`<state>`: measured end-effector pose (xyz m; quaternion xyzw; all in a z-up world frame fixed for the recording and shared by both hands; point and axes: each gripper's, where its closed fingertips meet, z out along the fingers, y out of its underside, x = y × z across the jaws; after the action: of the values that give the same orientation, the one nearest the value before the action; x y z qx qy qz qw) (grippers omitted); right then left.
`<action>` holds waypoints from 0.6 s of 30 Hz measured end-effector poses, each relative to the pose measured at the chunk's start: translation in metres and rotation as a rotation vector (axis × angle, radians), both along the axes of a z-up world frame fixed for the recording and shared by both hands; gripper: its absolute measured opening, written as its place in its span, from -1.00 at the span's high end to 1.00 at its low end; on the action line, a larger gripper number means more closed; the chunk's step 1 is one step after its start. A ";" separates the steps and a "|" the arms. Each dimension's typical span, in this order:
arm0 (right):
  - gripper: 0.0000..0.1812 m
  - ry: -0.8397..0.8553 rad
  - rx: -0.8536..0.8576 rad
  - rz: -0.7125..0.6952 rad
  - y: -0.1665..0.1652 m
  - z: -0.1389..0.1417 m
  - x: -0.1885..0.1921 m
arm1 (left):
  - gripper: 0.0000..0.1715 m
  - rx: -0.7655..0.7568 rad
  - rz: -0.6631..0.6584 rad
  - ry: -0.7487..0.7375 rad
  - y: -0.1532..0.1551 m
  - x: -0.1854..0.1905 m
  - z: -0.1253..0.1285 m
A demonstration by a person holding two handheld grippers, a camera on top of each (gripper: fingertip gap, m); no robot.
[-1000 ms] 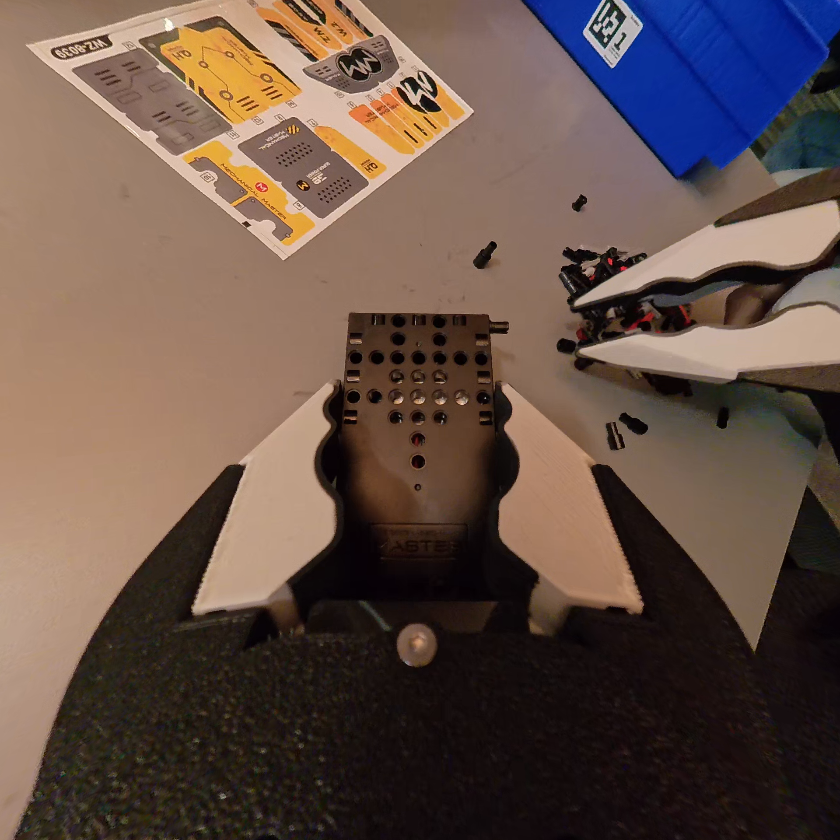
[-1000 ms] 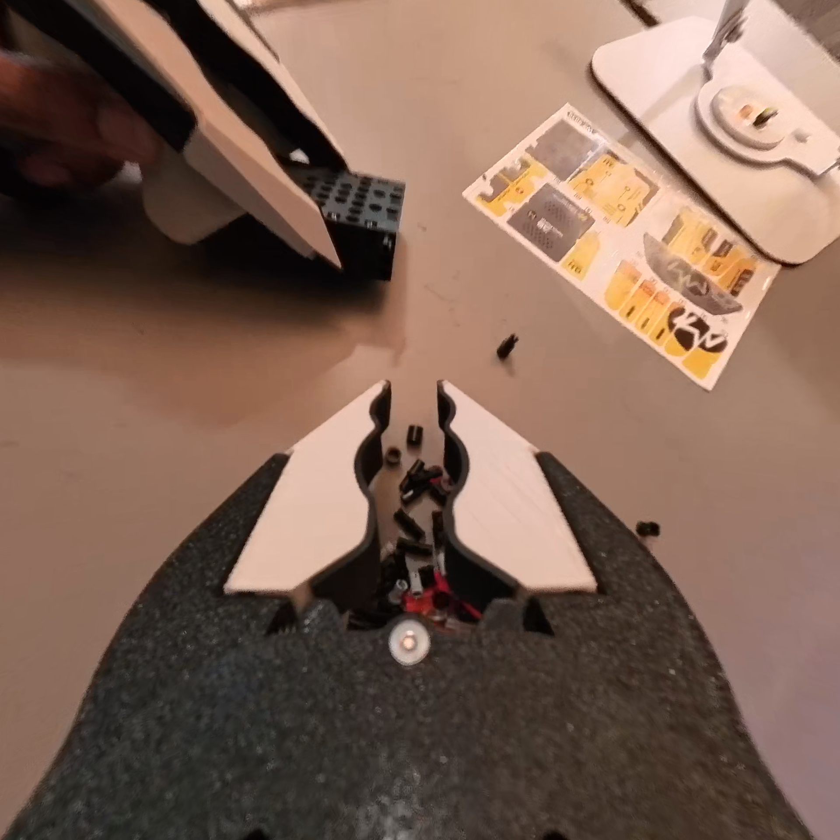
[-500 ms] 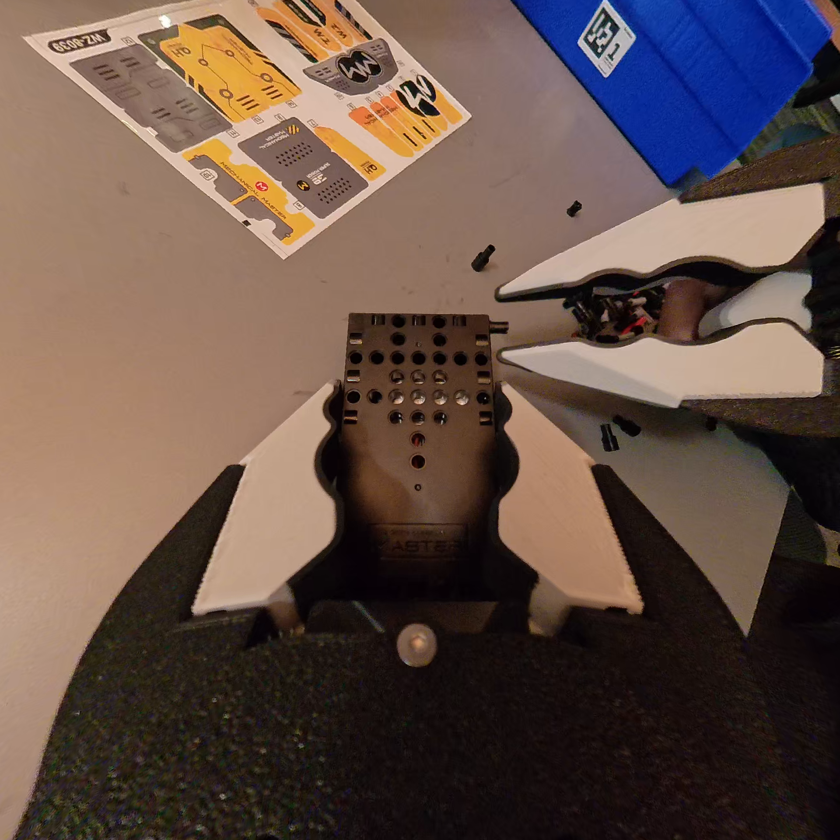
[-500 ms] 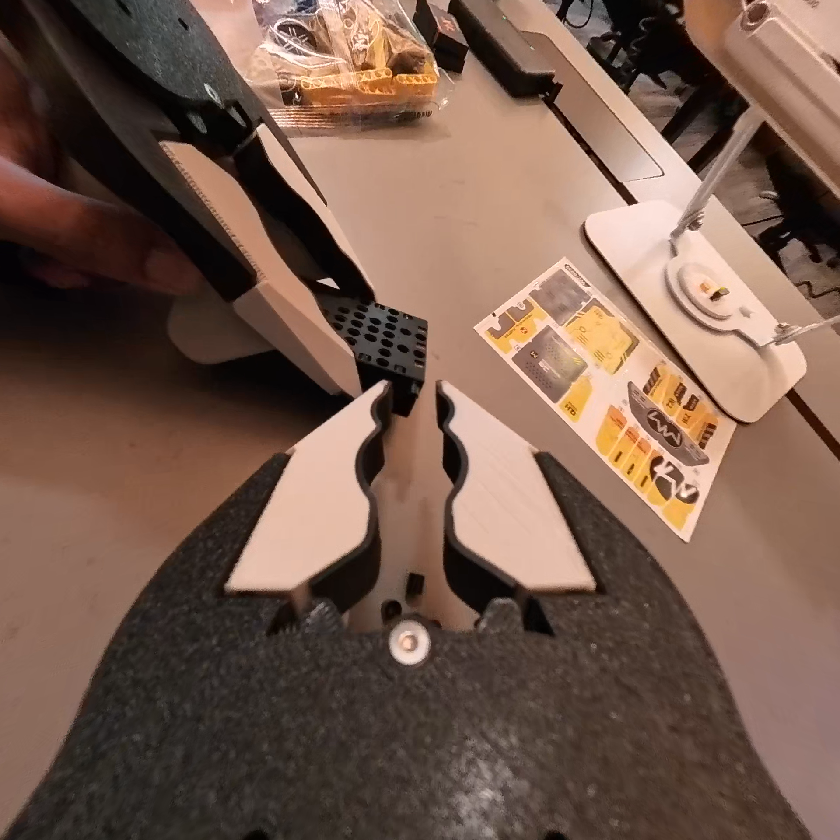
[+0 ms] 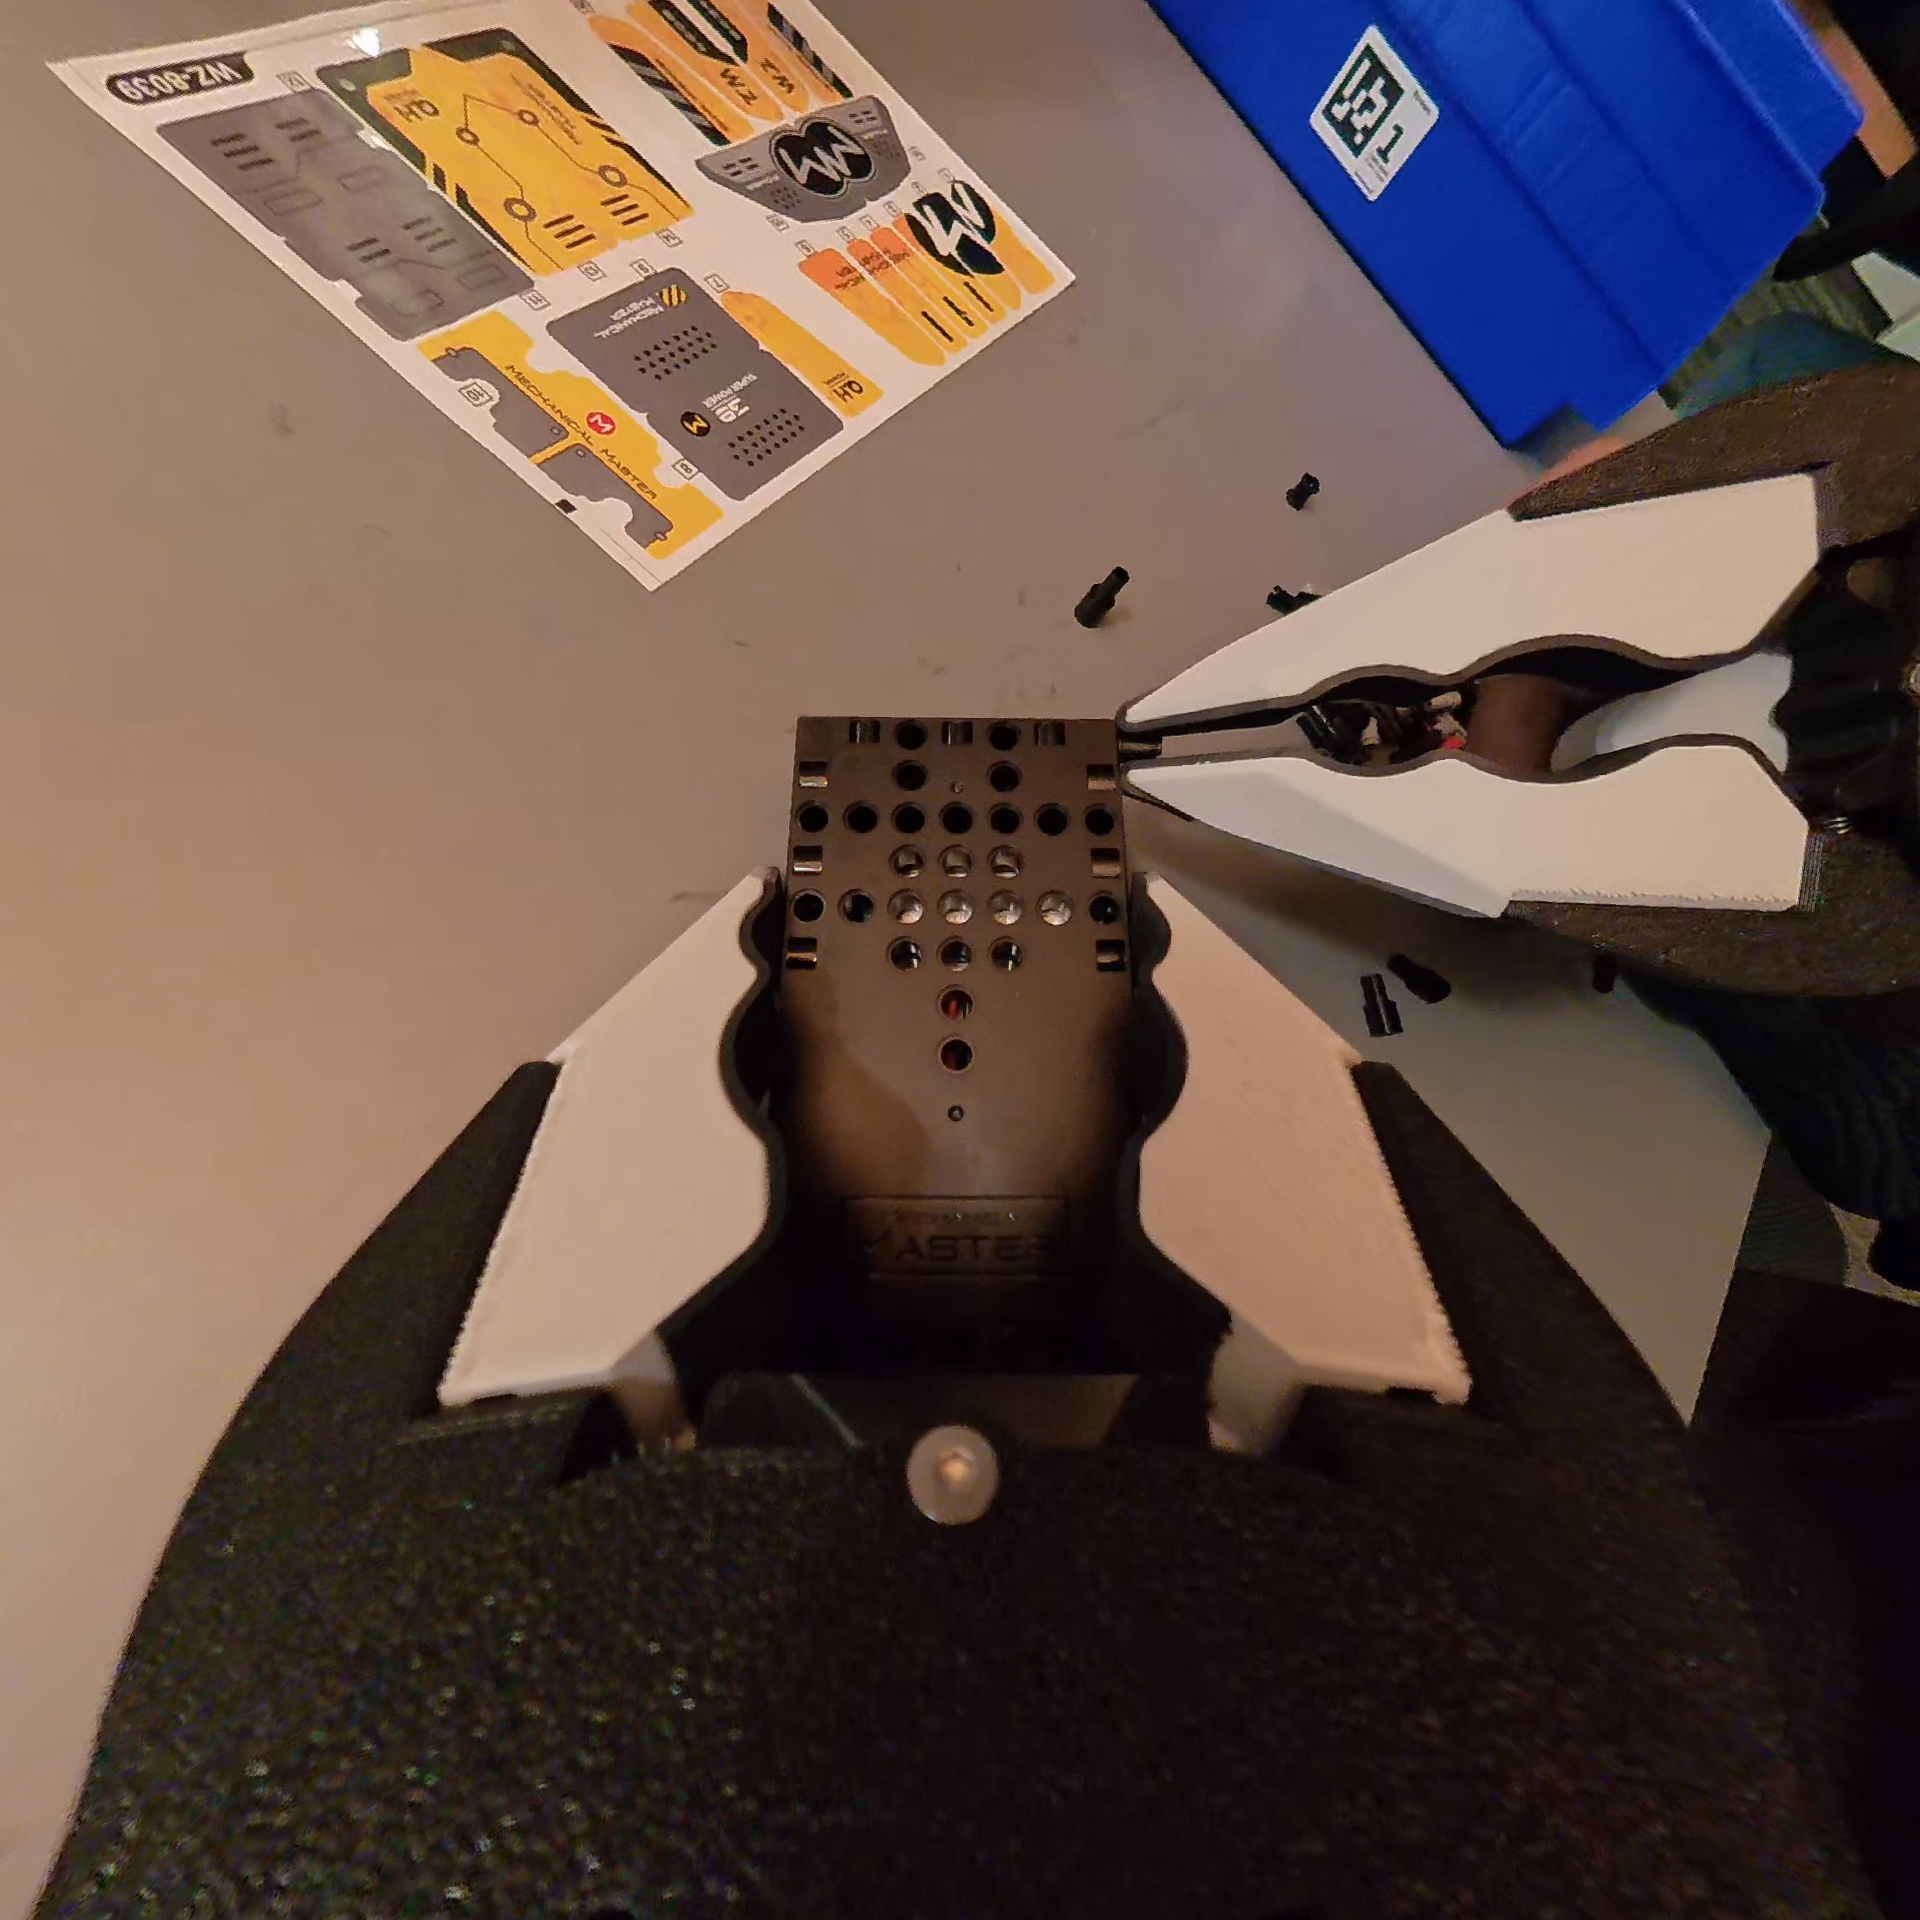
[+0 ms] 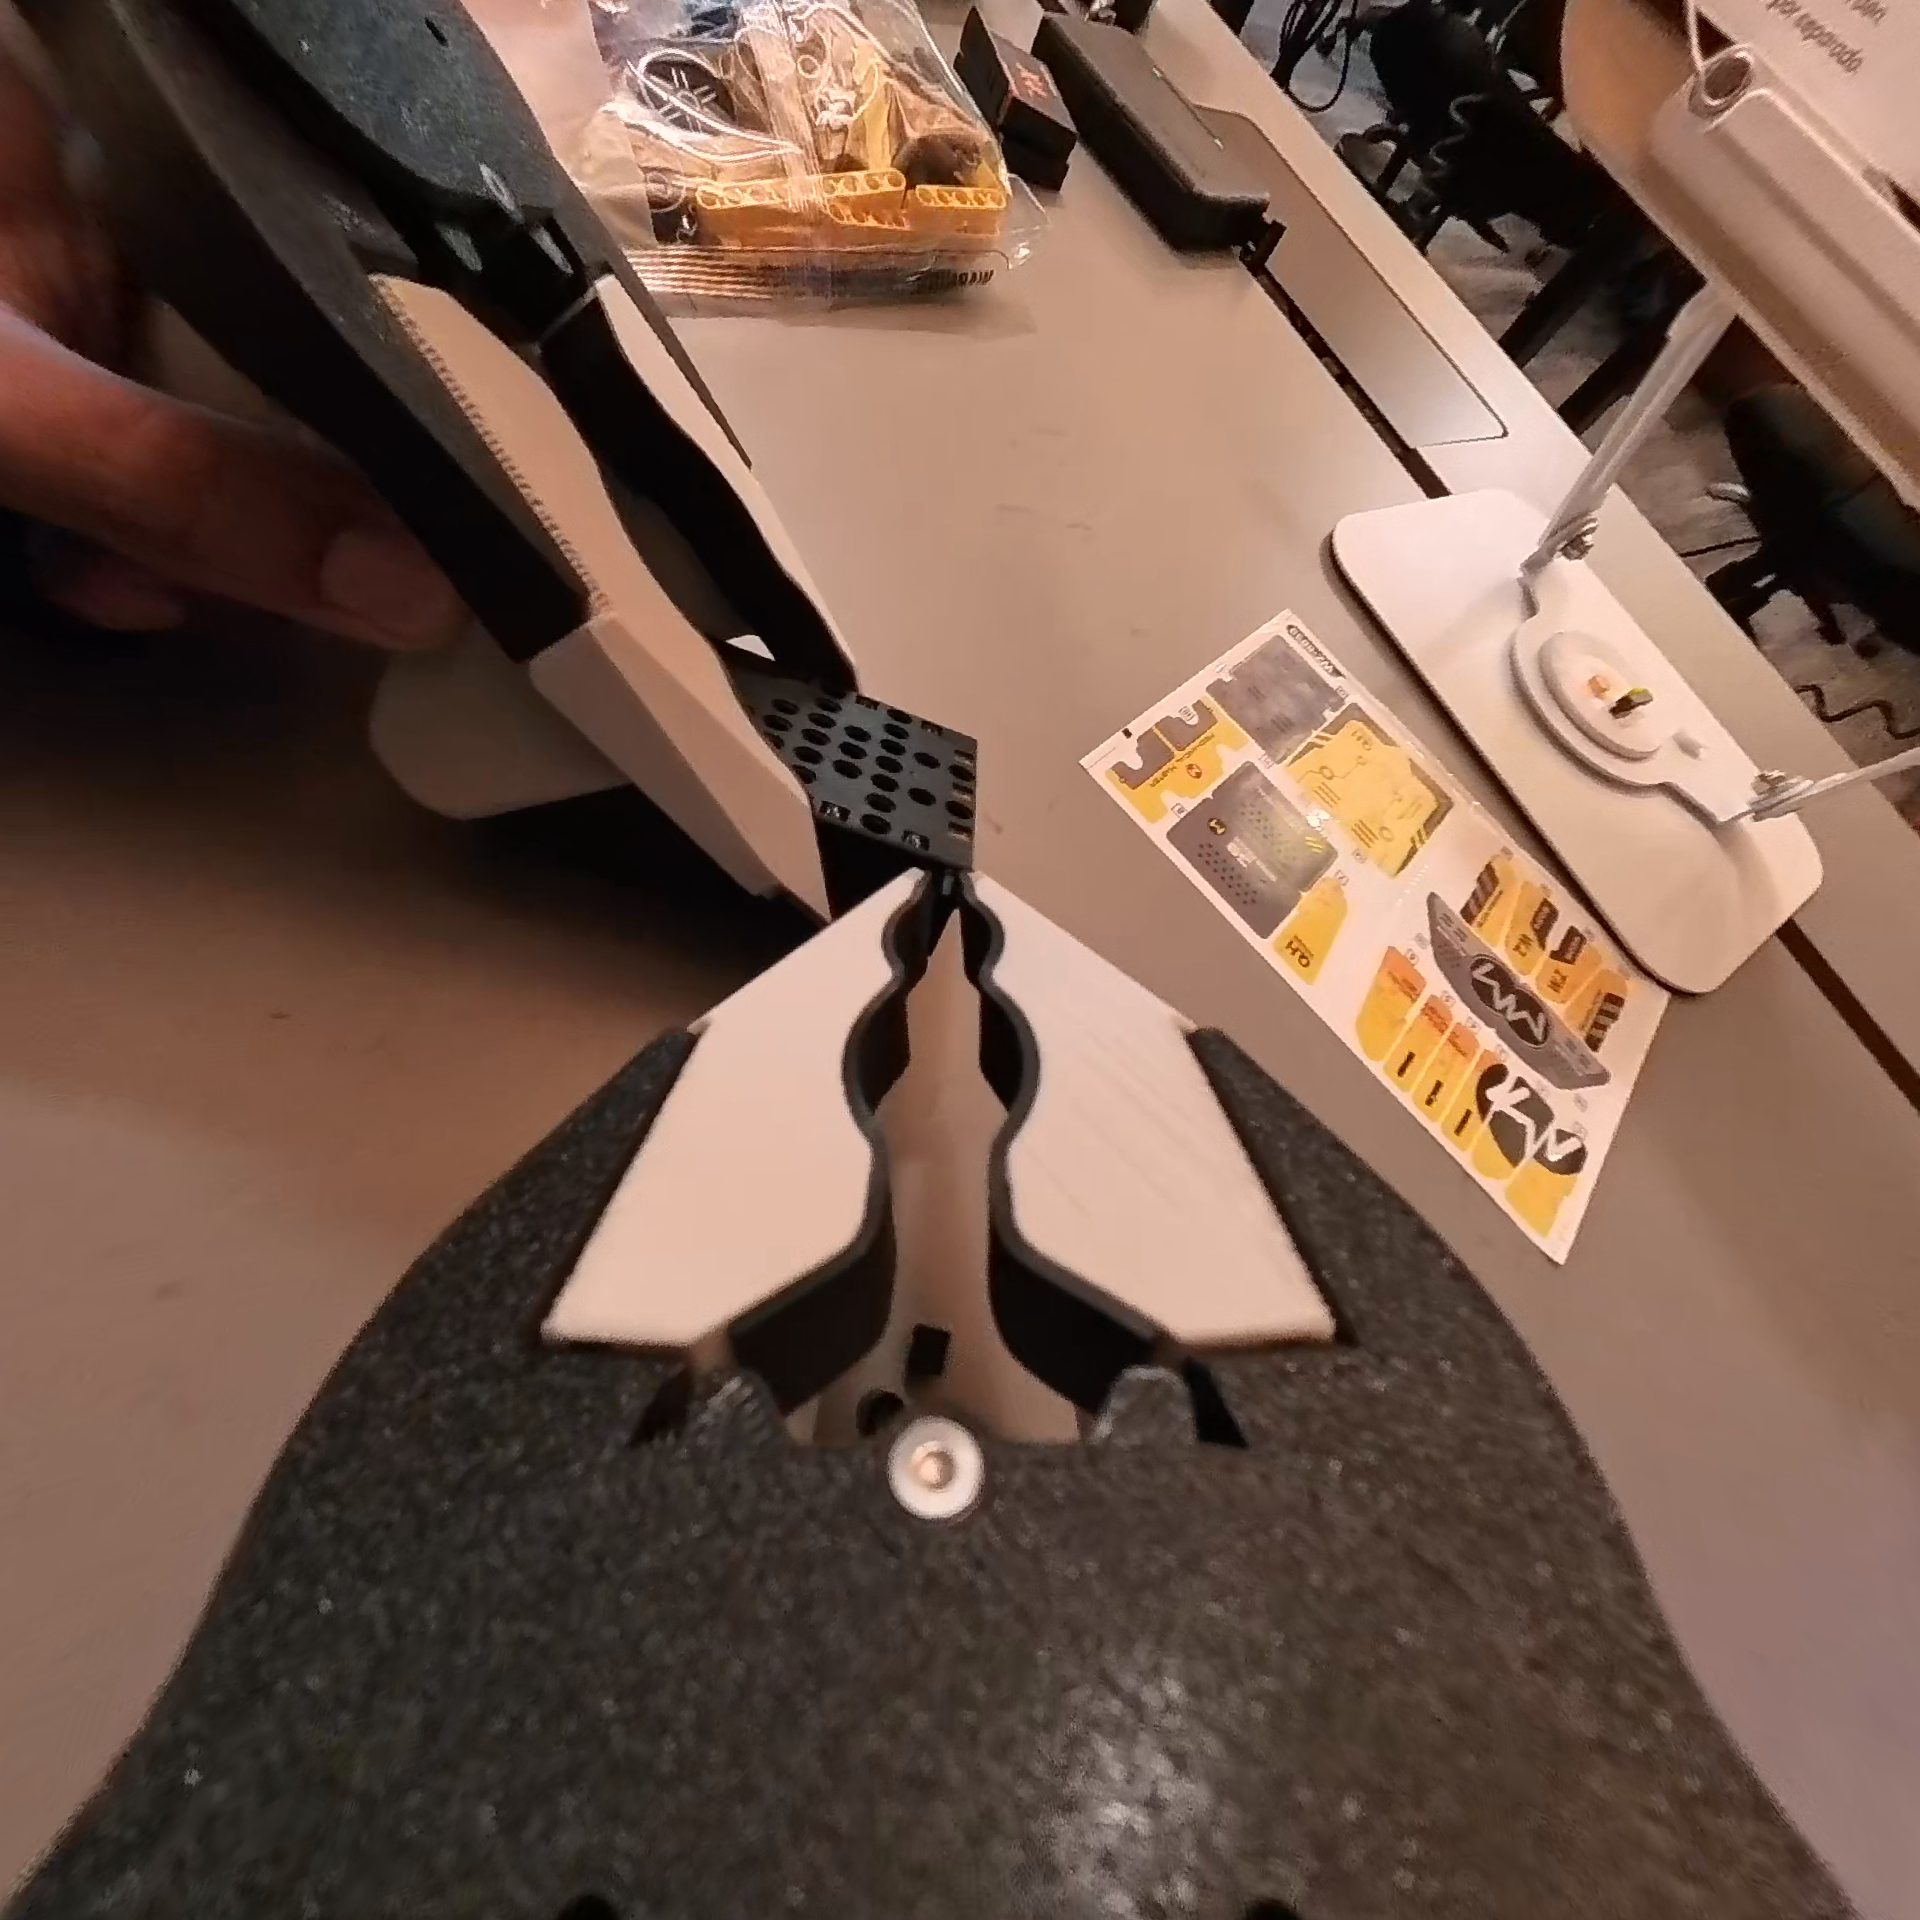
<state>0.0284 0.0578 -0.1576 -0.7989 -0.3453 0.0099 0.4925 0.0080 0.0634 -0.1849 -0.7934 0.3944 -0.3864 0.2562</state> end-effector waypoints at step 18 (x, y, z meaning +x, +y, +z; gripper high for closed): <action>0.96 0.110 -0.131 -0.103 -0.012 -0.008 0.007 | 0.21 0.115 -0.022 0.088 -0.005 0.003 -0.005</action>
<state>0.0349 0.0455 -0.1658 -0.8443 -0.2750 0.0509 0.4571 0.0105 0.0588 -0.1901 -0.7892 0.4358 -0.3305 0.2794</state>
